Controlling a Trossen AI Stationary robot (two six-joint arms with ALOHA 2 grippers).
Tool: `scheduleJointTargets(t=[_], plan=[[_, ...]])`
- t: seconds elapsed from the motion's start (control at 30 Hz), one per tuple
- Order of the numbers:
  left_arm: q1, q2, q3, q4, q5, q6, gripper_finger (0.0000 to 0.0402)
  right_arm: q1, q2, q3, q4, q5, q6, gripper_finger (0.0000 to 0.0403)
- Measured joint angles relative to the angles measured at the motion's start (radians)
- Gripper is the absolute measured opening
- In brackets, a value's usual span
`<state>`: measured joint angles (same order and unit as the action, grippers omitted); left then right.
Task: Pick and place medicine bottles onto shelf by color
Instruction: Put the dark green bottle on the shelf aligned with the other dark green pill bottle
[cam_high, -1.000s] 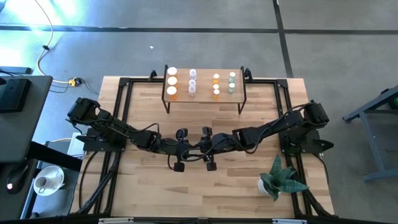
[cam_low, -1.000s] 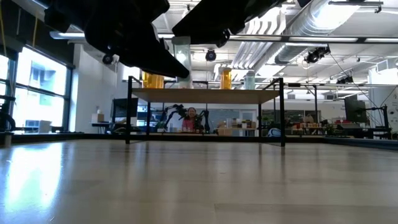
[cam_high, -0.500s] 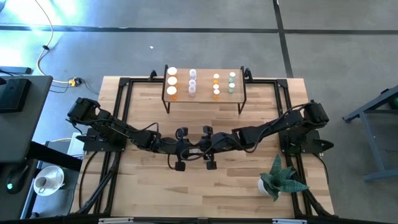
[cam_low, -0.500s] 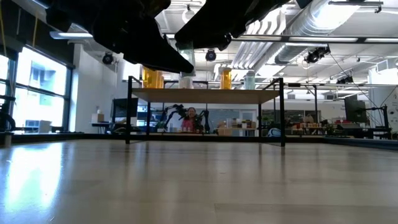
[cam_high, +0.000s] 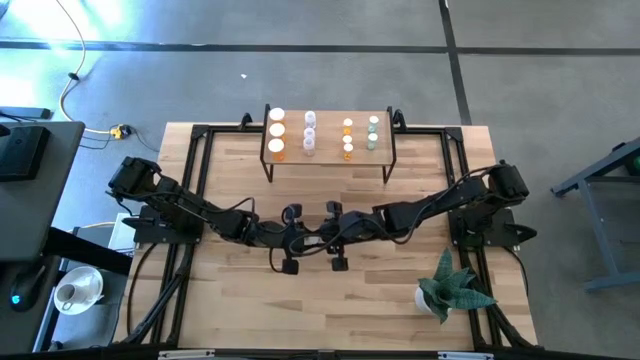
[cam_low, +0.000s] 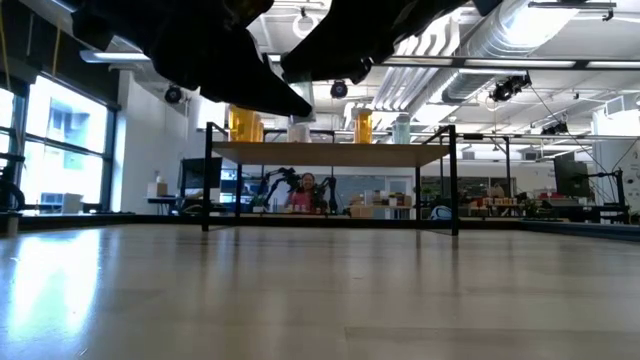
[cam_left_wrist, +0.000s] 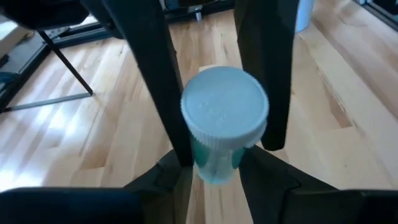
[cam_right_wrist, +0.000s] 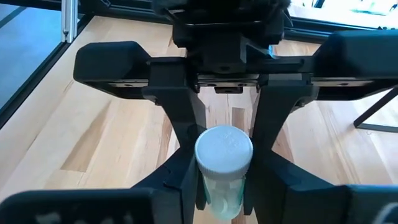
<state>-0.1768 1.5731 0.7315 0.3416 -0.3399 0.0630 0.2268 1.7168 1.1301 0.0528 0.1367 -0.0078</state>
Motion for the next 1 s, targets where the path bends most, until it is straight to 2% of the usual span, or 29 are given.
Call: scheduleJointTargets(t=[0.33,0.57,0.77,1.0], plan=[[-0.002,0.000,0.000,-0.041,-0.006,0.019,0.0191,-0.014,-0.012,0.000,-0.014,0.021,0.000,0.0101],[-0.002,-0.024,0.000,-0.085,-0.006,0.017,0.0203,-0.024,-0.103,0.000,-0.070,0.085,-0.020,0.0103],[-0.012,-0.066,0.000,-0.094,-0.004,-0.050,0.0198,-0.024,-0.241,0.000,-0.141,0.219,-0.097,0.0103],[-0.030,-0.082,0.000,-0.091,0.000,-0.052,0.0198,-0.024,-0.432,0.000,-0.194,0.408,-0.143,0.0103]])
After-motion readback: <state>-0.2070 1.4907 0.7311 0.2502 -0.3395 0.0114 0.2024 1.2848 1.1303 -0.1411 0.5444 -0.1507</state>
